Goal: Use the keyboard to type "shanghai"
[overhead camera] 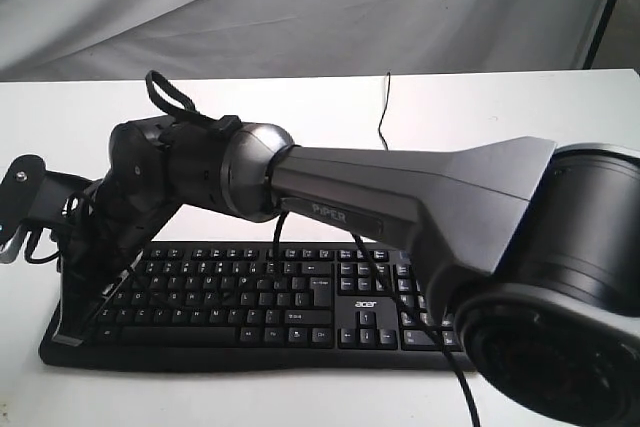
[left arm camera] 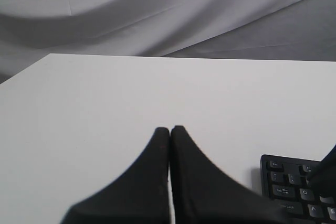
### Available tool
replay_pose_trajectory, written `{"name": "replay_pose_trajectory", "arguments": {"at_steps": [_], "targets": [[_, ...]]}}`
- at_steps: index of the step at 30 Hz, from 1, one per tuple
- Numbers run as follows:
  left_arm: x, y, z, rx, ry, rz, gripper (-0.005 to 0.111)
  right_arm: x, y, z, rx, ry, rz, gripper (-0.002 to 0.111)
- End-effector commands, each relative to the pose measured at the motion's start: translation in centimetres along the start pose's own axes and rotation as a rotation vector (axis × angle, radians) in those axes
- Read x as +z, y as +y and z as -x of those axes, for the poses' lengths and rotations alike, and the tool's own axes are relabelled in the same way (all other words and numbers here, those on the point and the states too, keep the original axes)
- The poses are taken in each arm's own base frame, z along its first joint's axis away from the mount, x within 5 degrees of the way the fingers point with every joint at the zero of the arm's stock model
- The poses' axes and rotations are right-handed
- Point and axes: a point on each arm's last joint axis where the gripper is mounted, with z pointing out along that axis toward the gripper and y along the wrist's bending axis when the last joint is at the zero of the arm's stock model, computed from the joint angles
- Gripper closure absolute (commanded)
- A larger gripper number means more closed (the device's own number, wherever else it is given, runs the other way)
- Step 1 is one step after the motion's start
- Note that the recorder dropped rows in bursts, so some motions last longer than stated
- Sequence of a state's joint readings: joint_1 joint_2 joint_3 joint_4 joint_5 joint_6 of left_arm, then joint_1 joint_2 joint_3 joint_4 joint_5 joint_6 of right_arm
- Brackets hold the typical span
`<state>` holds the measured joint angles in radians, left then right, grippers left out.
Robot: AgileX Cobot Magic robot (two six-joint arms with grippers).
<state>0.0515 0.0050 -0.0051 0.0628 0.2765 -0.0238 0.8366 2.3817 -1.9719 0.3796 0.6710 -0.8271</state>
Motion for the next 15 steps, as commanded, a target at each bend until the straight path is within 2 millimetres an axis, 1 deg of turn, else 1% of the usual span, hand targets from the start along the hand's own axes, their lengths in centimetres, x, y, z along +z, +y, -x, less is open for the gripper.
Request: {"name": "replay_pose_trajectory", "arguments": {"at_steps": [1,9,13,15], "targets": [[0.0,0.0,-0.1,-0.001,-0.010,0.002,0.106,-0.2,-0.2,0.3,-0.005,-0.015,-0.019,0.108],[0.0,0.0,-0.1,-0.001,-0.010,0.002,0.106,-0.1,-0.3,0.4,-0.006,-0.024,-0.032,0.108],[0.0,0.0,-0.1,-0.001,-0.010,0.002,0.106,1.0,-0.3,-0.2,0.004,-0.018,-0.033,0.108],[0.0,0.0,-0.1,-0.001,-0.010,0.002,0.106,1.1,-0.4,-0.4,0.009,-0.017,-0.032,0.108]]}}
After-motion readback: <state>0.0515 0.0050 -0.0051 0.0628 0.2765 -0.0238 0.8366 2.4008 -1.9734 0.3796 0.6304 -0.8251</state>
